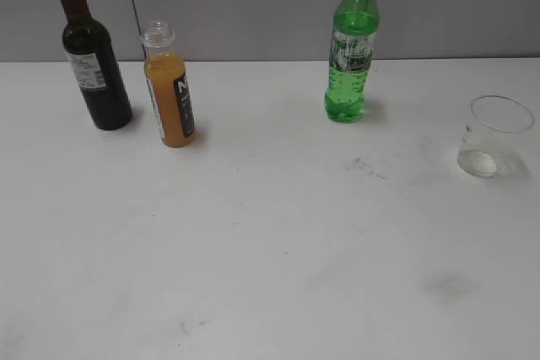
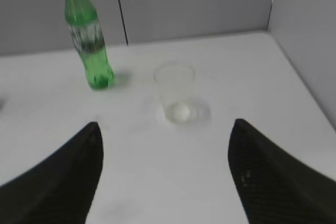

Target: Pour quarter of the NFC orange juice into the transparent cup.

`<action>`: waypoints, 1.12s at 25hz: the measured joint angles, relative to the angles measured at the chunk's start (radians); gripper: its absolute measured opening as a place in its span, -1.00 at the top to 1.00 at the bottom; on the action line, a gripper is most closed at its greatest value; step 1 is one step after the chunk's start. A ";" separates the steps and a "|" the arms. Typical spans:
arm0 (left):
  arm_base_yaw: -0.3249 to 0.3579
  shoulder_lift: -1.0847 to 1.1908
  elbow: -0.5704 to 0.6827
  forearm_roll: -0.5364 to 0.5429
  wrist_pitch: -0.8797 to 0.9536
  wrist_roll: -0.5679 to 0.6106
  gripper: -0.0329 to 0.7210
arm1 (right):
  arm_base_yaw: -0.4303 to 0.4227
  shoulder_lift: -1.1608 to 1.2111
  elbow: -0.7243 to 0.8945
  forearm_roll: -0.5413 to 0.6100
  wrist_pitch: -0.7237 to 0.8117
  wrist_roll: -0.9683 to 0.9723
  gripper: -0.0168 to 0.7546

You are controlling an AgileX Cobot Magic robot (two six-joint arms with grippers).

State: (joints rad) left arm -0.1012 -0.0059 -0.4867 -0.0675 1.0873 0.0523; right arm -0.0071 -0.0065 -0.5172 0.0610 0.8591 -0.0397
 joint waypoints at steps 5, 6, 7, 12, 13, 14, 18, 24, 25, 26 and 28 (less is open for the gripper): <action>0.000 0.000 0.000 0.000 0.000 0.000 -0.26 | 0.000 0.007 0.073 0.000 -0.334 -0.001 -0.52; 0.000 0.000 0.000 0.000 0.000 0.000 -0.26 | 0.000 0.019 0.090 0.000 -0.380 -0.001 -0.52; 0.000 0.000 0.000 0.000 0.000 0.000 -0.26 | 0.000 0.037 0.110 0.000 -0.439 -0.001 -0.52; 0.000 0.000 0.000 0.000 0.000 0.000 -0.26 | 0.000 0.158 0.157 0.000 -0.617 -0.001 -0.52; 0.000 0.000 0.000 0.000 0.000 0.000 -0.26 | 0.000 0.183 0.158 0.000 -0.645 -0.001 -0.52; 0.000 0.000 0.000 0.000 0.000 0.000 -0.26 | 0.000 0.219 0.158 0.000 -0.688 0.001 -0.52; 0.000 0.000 0.000 0.000 0.000 0.000 -0.26 | 0.000 0.333 0.158 0.000 -0.843 0.000 -0.52; 0.000 0.000 0.000 0.000 0.000 0.000 -0.26 | 0.000 0.537 0.158 0.000 -0.999 0.000 -0.54; 0.000 0.000 0.000 0.000 0.000 0.000 -0.26 | 0.000 0.577 0.158 0.000 -1.016 0.000 -0.56; 0.000 0.000 0.000 0.000 0.000 0.000 -0.26 | 0.000 0.617 0.158 0.000 -1.032 0.000 -0.60; 0.000 0.000 0.000 0.000 0.000 0.000 -0.26 | 0.000 0.688 0.158 0.000 -1.059 -0.001 -0.67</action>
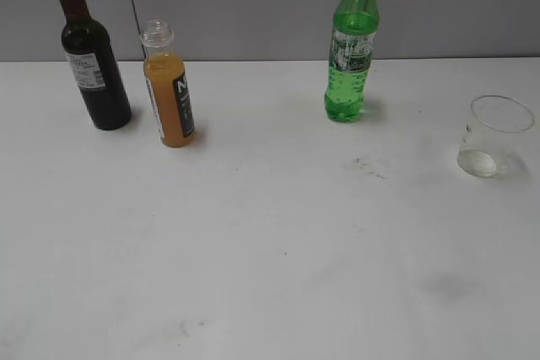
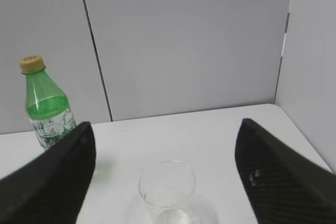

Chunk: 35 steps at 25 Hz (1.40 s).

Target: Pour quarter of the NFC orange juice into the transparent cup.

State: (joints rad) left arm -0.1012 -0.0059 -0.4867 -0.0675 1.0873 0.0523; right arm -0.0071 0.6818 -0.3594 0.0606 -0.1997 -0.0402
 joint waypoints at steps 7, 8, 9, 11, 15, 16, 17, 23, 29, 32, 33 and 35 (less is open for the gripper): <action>0.000 0.000 0.000 0.000 0.000 0.000 -0.26 | 0.000 0.259 0.000 -0.001 -0.161 0.001 -0.74; 0.000 0.000 0.000 0.000 0.000 0.000 -0.26 | 0.000 0.297 0.000 -0.002 -0.193 0.001 -0.74; 0.000 0.000 0.000 0.000 0.000 0.000 -0.26 | 0.000 0.330 0.000 -0.004 -0.223 0.001 -0.74; 0.000 0.000 0.000 0.000 0.000 0.000 -0.26 | 0.000 0.405 0.000 -0.007 -0.309 0.006 -0.73; 0.000 0.000 0.000 0.000 0.000 0.000 -0.26 | 0.000 0.537 0.000 -0.073 -0.430 0.040 -0.69; 0.000 0.000 0.000 0.000 0.000 0.000 -0.26 | 0.000 0.569 0.000 -0.106 -0.456 0.053 -0.68; 0.000 0.000 0.000 0.000 0.000 0.000 -0.26 | 0.000 0.599 0.000 -0.144 -0.475 0.061 -0.68; 0.000 0.000 0.000 0.000 0.000 0.000 -0.26 | 0.000 0.704 0.005 -0.285 -0.532 0.126 -0.66; 0.000 0.000 0.000 0.000 0.000 0.000 -0.26 | 0.000 0.730 0.051 -0.272 -0.536 0.146 -0.66; 0.000 0.000 0.000 0.000 0.000 0.000 -0.26 | 0.000 0.772 0.079 -0.269 -0.551 0.148 -0.66; 0.000 0.000 0.000 0.000 0.000 0.000 -0.26 | 0.000 0.791 0.087 -0.269 -0.569 0.148 -0.66; 0.000 0.000 0.000 0.000 0.000 0.000 -0.26 | 0.000 0.853 0.098 -0.269 -0.634 0.149 -0.66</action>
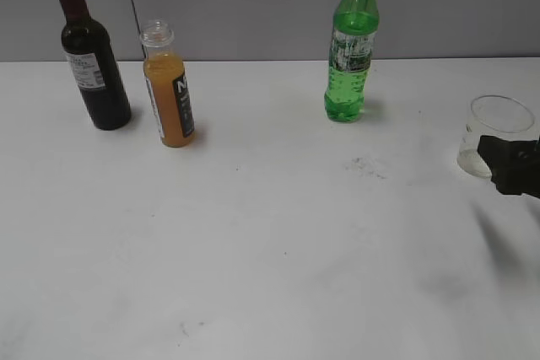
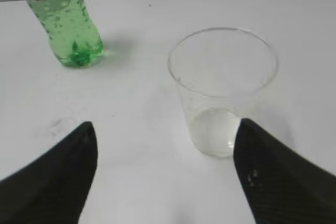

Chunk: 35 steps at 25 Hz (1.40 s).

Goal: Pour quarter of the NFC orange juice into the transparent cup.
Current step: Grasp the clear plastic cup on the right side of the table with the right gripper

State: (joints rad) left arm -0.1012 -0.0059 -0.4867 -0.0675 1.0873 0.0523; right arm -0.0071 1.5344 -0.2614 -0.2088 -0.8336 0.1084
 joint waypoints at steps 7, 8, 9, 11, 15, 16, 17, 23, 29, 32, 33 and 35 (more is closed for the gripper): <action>0.000 0.000 0.000 0.000 0.000 0.000 -0.26 | 0.000 0.235 0.011 0.088 -0.310 -0.042 -0.66; 0.000 0.000 0.000 0.000 0.000 0.000 -0.26 | 0.000 0.267 0.011 0.098 -0.339 -0.062 -0.66; 0.000 0.000 0.000 0.000 0.000 0.000 -0.26 | 0.000 0.290 0.011 0.101 -0.350 -0.075 -0.66; 0.000 0.000 0.000 0.000 0.000 0.000 -0.26 | 0.000 0.330 0.011 0.104 -0.363 -0.090 -0.66; 0.000 0.000 0.000 0.000 0.000 0.000 -0.26 | 0.000 0.376 0.010 0.129 -0.369 -0.097 -0.66; 0.000 0.000 0.000 0.000 0.000 0.000 -0.26 | 0.000 0.383 0.010 0.143 -0.369 -0.098 -0.65; 0.000 0.000 0.000 0.000 0.000 0.000 -0.26 | 0.000 0.388 0.008 0.154 -0.370 -0.099 -0.65; 0.000 0.000 0.000 0.000 0.000 0.000 -0.26 | 0.000 0.444 -0.048 0.164 -0.374 -0.099 -0.64; 0.000 0.000 0.000 0.000 0.000 0.000 -0.26 | 0.000 0.527 -0.113 0.164 -0.376 -0.100 -0.63; 0.000 0.000 0.000 0.000 0.000 0.000 -0.26 | 0.000 0.558 -0.141 0.164 -0.376 -0.100 -0.63; 0.000 0.000 0.000 0.000 0.000 0.000 -0.26 | 0.000 0.562 -0.150 0.164 -0.376 -0.100 -0.63; 0.000 0.000 0.000 0.000 0.000 0.000 -0.26 | 0.000 0.571 -0.171 0.164 -0.376 -0.100 -0.63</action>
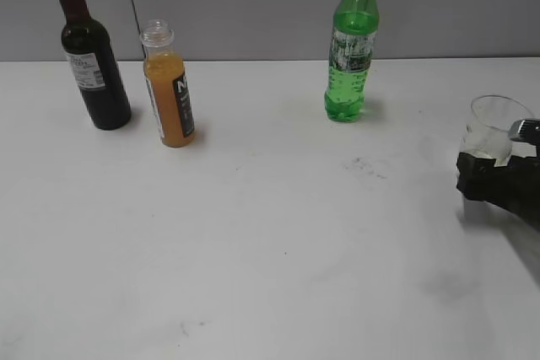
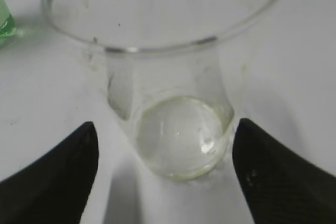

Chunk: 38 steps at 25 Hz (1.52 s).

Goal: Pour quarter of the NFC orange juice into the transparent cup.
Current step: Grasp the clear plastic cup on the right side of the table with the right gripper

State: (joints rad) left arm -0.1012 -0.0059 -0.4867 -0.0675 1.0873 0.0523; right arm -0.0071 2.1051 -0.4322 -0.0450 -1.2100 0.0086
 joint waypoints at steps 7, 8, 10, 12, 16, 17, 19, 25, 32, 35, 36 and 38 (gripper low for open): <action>0.000 0.000 0.000 0.000 0.000 0.000 -0.26 | 0.000 0.043 -0.066 0.000 0.000 0.000 -0.63; 0.000 0.000 0.000 0.000 0.000 0.000 -0.26 | 0.000 0.052 -0.076 0.000 0.000 0.000 -0.63; 0.000 0.000 0.000 0.000 0.000 0.000 -0.26 | 0.000 0.065 -0.093 0.000 0.000 0.001 -0.63; 0.000 0.000 0.000 0.000 0.000 0.000 -0.26 | 0.000 0.070 -0.107 0.000 0.000 0.001 -0.63; 0.000 0.000 0.000 0.000 0.000 0.000 -0.26 | 0.000 0.070 -0.135 0.000 0.000 0.001 -0.61; 0.000 0.000 0.000 0.000 0.000 0.000 -0.26 | 0.000 0.070 -0.142 0.000 0.000 0.002 -0.61; 0.000 0.000 0.000 0.000 0.000 0.000 -0.26 | 0.000 0.070 -0.155 0.000 0.000 0.008 -0.60; 0.000 0.000 0.000 0.000 0.000 0.000 -0.26 | 0.000 0.119 -0.186 0.001 -0.003 0.018 -0.59; 0.000 0.000 0.000 0.000 0.000 0.000 -0.26 | 0.000 0.138 -0.195 0.001 -0.002 0.021 -0.58; 0.000 0.000 0.000 0.000 0.000 0.000 -0.26 | 0.000 0.139 -0.210 0.000 -0.001 0.022 -0.58; 0.000 0.000 0.000 0.000 0.000 0.000 -0.26 | 0.000 0.139 -0.215 -0.003 -0.001 0.022 -0.58; 0.000 0.000 0.000 0.000 0.000 0.000 -0.26 | 0.000 0.139 -0.223 -0.013 -0.001 0.022 -0.58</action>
State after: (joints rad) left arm -0.1012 -0.0059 -0.4867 -0.0675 1.0873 0.0523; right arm -0.0071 2.2440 -0.6550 -0.0580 -1.2115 0.0305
